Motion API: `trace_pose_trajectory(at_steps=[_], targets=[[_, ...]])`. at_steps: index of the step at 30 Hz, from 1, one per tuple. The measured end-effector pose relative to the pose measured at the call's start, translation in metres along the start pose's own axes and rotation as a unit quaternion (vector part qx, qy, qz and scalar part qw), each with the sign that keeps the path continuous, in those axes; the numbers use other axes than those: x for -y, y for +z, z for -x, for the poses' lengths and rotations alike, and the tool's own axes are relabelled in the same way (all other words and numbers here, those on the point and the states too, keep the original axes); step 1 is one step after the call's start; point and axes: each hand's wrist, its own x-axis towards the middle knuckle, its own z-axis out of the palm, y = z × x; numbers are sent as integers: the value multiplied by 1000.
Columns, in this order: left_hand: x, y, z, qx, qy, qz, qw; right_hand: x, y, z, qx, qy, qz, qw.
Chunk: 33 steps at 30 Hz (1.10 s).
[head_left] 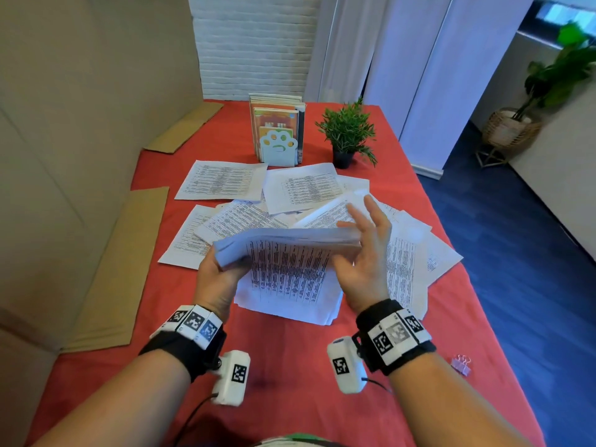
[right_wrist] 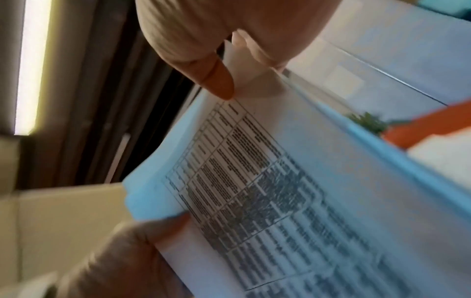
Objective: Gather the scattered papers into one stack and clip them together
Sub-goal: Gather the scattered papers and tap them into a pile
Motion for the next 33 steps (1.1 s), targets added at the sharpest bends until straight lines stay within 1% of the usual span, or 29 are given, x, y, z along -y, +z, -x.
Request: trace_pose_trajectory(at_steps=[1,2,3,4,5,7,9,12,14,17,20,23,26,29,31,32,33], targets=[[0,1,1,-8,0,2,1000,-2,2,3,-2,75,-58,995],[1,2,1,-15,3,0,1000,-4,4,6,0,160,-123,979],[2,3,2,-15,8,-2,1000,-8,7,9,2,236,-178,955],[2,5,3,-9,14,-6,1000,-13,10,13,4,290,-209,934],[2,6,4,3,23,-12,1000,-18,13,16,2,323,-224,920],[2,11,5,16,36,-23,999,-25,18,21,-12,358,-241,902],[3,17,8,-1,44,-22,999,-28,22,25,-18,369,-237,899],[4,22,14,-44,42,11,998,-29,25,32,-24,346,-227,910],[3,27,18,-55,45,23,997,-30,29,39,-22,343,-211,915],[-3,30,19,-73,60,29,995,-34,31,45,-19,358,-208,910],[-17,28,18,-99,89,9,991,-37,28,45,3,354,-213,911],[-30,29,11,-128,153,-32,979,-39,26,41,23,354,-225,907],[-33,32,0,-152,169,-7,974,-39,24,38,45,364,-235,900],[-27,29,0,-135,190,1,972,-41,24,37,66,373,-226,897],[-21,22,6,-112,195,-23,974,-47,23,37,72,381,-223,895],[-15,18,8,-103,191,-47,975,-51,23,37,73,388,-221,892],[-7,15,8,-84,165,-51,981,-55,22,37,75,397,-220,888]])
